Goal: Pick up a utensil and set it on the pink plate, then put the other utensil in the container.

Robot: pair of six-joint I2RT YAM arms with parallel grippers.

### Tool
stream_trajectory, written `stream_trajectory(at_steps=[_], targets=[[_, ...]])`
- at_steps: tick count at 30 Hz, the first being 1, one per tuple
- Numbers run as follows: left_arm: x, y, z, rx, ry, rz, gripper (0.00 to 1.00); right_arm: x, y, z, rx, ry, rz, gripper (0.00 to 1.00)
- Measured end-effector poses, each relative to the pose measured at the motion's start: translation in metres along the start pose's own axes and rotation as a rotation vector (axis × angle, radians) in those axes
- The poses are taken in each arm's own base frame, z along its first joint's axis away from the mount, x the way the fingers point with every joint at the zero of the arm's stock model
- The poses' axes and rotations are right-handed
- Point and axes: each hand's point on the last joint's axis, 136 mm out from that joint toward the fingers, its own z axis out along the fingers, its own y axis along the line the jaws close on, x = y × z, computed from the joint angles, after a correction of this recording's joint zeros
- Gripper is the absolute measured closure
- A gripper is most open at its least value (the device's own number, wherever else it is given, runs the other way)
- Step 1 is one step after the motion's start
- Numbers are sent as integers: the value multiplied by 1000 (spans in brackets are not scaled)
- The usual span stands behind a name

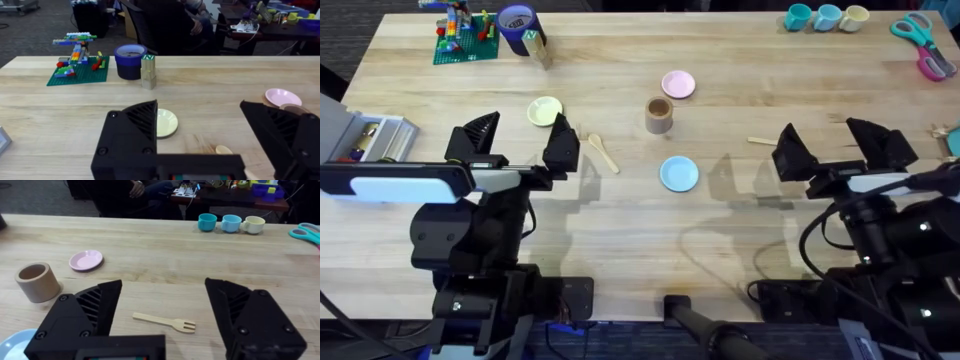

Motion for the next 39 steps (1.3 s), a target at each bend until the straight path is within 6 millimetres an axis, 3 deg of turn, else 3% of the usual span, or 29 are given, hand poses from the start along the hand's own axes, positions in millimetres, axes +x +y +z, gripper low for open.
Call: stream_trajectory(at_steps=[24,27,33,39], targets=[[-9,3,0,-17,-33,-2,9,-3,1,-1,-3,-4,-19,5],[-12,7,-3,-42,-13,-11,9,-11,0,-4,2,0,-19,5],[-44,13,-10,-80,27,-18,9,-44,-6,-14,38,29,-18,6],[-63,13,-3,-88,119,-18,9,-68,-8,-13,48,101,-17,6]])
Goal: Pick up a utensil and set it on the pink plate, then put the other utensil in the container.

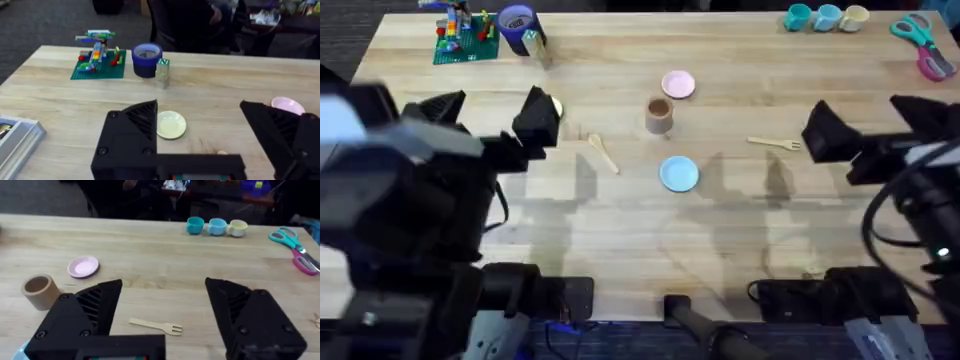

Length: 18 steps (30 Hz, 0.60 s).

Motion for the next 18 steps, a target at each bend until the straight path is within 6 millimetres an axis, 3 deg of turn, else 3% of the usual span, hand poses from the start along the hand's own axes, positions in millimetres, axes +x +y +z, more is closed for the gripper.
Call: stream_trajectory(at_steps=[11,14,18], targets=[[-17,-8,23,21,272,16,9,-48,-1,16,-8,192,-1,5],[-19,-18,28,69,415,13,9,-53,3,21,-33,338,7,5],[-18,-25,29,106,473,5,9,-49,4,22,-40,426,13,6]])
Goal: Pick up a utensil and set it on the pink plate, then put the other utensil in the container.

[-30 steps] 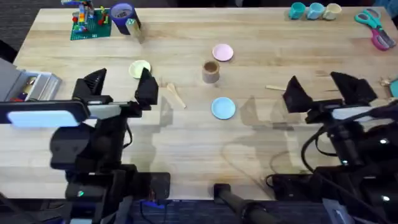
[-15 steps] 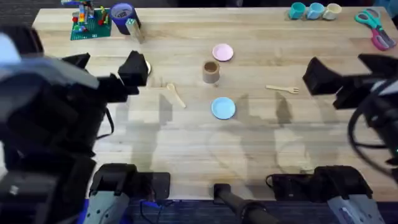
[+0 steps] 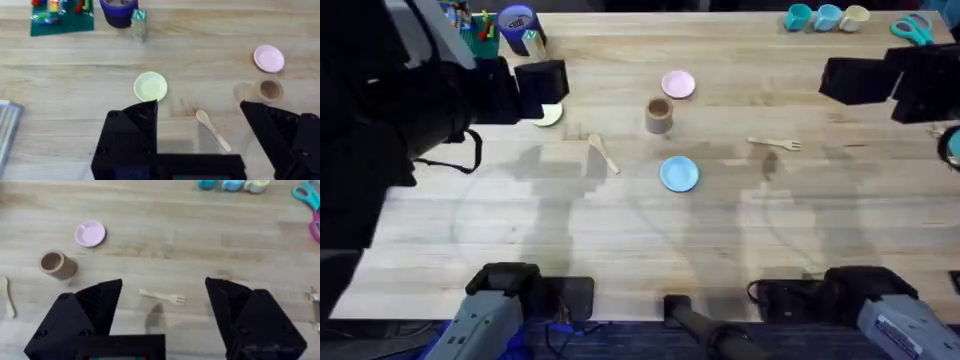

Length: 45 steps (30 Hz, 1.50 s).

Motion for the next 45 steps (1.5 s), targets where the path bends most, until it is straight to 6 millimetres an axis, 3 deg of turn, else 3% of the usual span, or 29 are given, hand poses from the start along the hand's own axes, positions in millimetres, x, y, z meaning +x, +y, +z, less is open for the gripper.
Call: stream_trajectory(at_steps=[9,15,19,28,36,41,45], targets=[[34,-10,3,63,159,-14,9,24,5,3,-29,138,16,6],[35,-13,3,75,164,-15,9,25,11,3,-64,144,20,5],[35,-13,2,78,163,-15,9,37,17,0,-96,195,29,5],[37,-13,2,78,171,-16,9,36,42,-3,-244,203,81,5],[37,-13,2,78,171,-16,9,38,13,18,-34,258,367,5],[37,-13,2,78,171,-16,9,41,-11,18,157,318,569,5],[36,-13,2,78,170,-16,9,44,-17,30,237,392,634,5]])
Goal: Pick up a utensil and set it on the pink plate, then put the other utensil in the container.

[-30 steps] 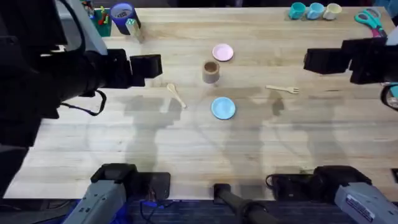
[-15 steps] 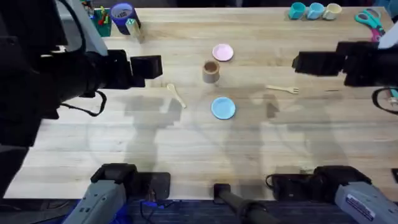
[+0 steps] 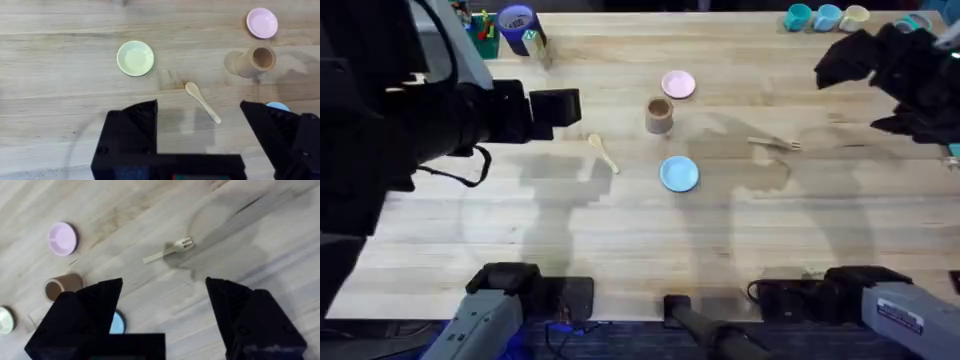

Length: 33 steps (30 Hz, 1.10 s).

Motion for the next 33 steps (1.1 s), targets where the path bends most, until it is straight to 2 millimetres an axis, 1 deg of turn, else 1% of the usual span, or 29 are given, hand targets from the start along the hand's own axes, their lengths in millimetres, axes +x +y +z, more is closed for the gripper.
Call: stream_trajectory(at_steps=[3,5,7,13,18,22,27,33], targets=[[-1,0,0,0,-5,1,9,6,1,13,29,57,15,5],[-3,0,0,0,-12,2,9,17,1,19,36,126,23,5],[-4,0,0,1,-16,2,9,20,4,22,24,151,35,4],[-4,0,0,1,-16,2,9,10,20,31,-29,133,91,4],[-5,0,0,1,-19,3,9,5,27,49,-24,143,138,5],[-5,0,0,1,-19,3,9,12,24,65,23,192,200,5],[-6,0,0,1,-23,3,9,25,13,83,127,257,326,5],[-6,0,0,1,-22,3,9,26,6,96,197,249,438,5]])
